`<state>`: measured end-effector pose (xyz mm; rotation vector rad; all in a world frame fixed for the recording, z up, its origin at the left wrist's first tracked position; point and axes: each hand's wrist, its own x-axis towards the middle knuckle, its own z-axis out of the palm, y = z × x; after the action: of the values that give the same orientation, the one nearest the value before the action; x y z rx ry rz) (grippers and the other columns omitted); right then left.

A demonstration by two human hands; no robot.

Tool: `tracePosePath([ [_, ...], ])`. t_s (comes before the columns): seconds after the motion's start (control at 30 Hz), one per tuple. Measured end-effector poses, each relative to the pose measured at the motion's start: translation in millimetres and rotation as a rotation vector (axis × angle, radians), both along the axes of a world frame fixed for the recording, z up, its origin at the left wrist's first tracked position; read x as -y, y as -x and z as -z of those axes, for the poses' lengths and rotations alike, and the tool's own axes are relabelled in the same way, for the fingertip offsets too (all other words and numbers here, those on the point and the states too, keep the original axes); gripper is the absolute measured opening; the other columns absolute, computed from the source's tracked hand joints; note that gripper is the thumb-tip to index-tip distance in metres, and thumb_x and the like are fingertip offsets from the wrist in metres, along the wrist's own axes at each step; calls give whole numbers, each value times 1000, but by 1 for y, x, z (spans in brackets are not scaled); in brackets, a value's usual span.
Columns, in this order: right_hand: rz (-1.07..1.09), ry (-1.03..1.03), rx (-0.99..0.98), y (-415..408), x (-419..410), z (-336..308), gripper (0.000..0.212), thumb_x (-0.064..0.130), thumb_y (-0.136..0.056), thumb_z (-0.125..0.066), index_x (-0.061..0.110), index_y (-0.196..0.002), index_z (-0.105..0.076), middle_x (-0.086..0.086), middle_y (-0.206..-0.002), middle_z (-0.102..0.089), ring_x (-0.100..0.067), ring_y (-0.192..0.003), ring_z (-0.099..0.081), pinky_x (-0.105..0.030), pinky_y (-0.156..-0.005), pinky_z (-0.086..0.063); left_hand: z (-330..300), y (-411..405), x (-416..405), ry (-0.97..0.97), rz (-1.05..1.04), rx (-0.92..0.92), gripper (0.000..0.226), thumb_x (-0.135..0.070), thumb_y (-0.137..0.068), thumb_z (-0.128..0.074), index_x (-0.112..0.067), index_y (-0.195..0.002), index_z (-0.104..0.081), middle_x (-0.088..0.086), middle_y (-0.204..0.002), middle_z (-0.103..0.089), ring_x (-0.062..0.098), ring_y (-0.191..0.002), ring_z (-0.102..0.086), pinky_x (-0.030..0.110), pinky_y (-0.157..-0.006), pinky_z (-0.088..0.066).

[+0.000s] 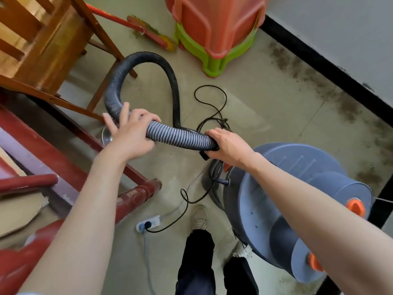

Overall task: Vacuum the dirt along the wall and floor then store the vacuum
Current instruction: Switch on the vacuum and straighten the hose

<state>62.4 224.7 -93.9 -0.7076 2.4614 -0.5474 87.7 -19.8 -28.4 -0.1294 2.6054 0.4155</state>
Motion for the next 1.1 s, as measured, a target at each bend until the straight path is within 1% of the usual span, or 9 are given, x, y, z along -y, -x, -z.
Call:
tracePosePath([
  [0.17, 15, 92, -213, 1, 4, -19, 46, 27, -83, -71, 5, -121, -58, -13, -103, -61, -30, -93, -58, -45, -78, -51, -8, 12, -42, -4, 200, -71, 48, -55, -79, -60, -42, -123, -46, -10, -131, -45, 24, -136, -19, 64, -106, 14],
  [0.33, 117, 166, -204, 16, -1, -31, 47, 23, -83, -73, 4, -122, -56, -14, -110, -60, -30, -101, -55, -39, -86, -44, -26, 24, -45, -120, 62, -212, 36, -43, -82, -64, -37, -116, -53, -9, -121, -52, 21, -129, -28, 60, -110, 8],
  [0.47, 188, 18, -308, 45, -4, -35, 46, 23, -83, -70, 10, -124, -56, -10, -121, -59, -32, -122, -48, -54, -110, -24, -41, 24, -41, -230, -108, -313, 33, -36, -84, -65, -33, -115, -54, -13, -113, -51, 18, -129, -29, 57, -112, 3],
  [0.53, 298, 24, -286, 56, -6, -40, 53, 30, -82, -72, 15, -130, -55, -8, -133, -53, -32, -131, -40, -55, -112, -26, -48, 25, -40, -265, -180, -352, 33, -34, -84, -65, -31, -116, -54, -15, -108, -48, 18, -129, -29, 53, -112, -1],
  [0.67, 798, 297, 116, 63, -5, -66, 70, 19, -85, -72, 8, -145, -38, -8, -140, -44, -22, -129, -41, -37, -113, -32, -62, 23, -43, -312, -245, -376, 34, -33, -85, -65, -30, -116, -53, -17, -106, -45, 17, -127, -29, 47, -110, -4],
  [0.77, 1326, 830, 742, 64, -11, -96, 45, 3, -99, -45, -4, -143, -35, -16, -127, -55, -28, -110, -58, -39, -97, -49, -75, 22, -52, -362, -270, -372, 33, -34, -84, -65, -31, -116, -54, -18, -103, -45, 16, -125, -32, 51, -112, -7],
  [0.83, 1447, 1132, 938, 70, -19, -117, 36, 15, -104, -41, -9, -131, -40, -24, -116, -60, -35, -103, -63, -43, -86, -53, -86, 23, -58, -415, -263, -375, 31, -35, -85, -64, -33, -114, -52, -18, -103, -46, 15, -123, -34, 54, -112, -9],
  [0.97, 1556, 1516, 1010, 85, -33, -166, 50, 41, -99, -48, -8, -100, -47, -24, -98, -56, -37, -105, -59, -49, -97, -42, -117, 30, -76, -457, -153, -401, 30, -36, -85, -64, -35, -113, -53, -16, -106, -48, 14, -121, -34, 56, -110, -12],
  [1.1, 1601, 1448, 922, 81, -60, -199, 41, 31, -97, -55, -3, -118, -48, -22, -107, -57, -33, -86, -59, -48, -78, -50, -145, 36, -90, -402, -62, -374, 33, -38, -85, -63, -32, -117, -54, -14, -107, -46, 18, -124, -31, 54, -112, -9],
])
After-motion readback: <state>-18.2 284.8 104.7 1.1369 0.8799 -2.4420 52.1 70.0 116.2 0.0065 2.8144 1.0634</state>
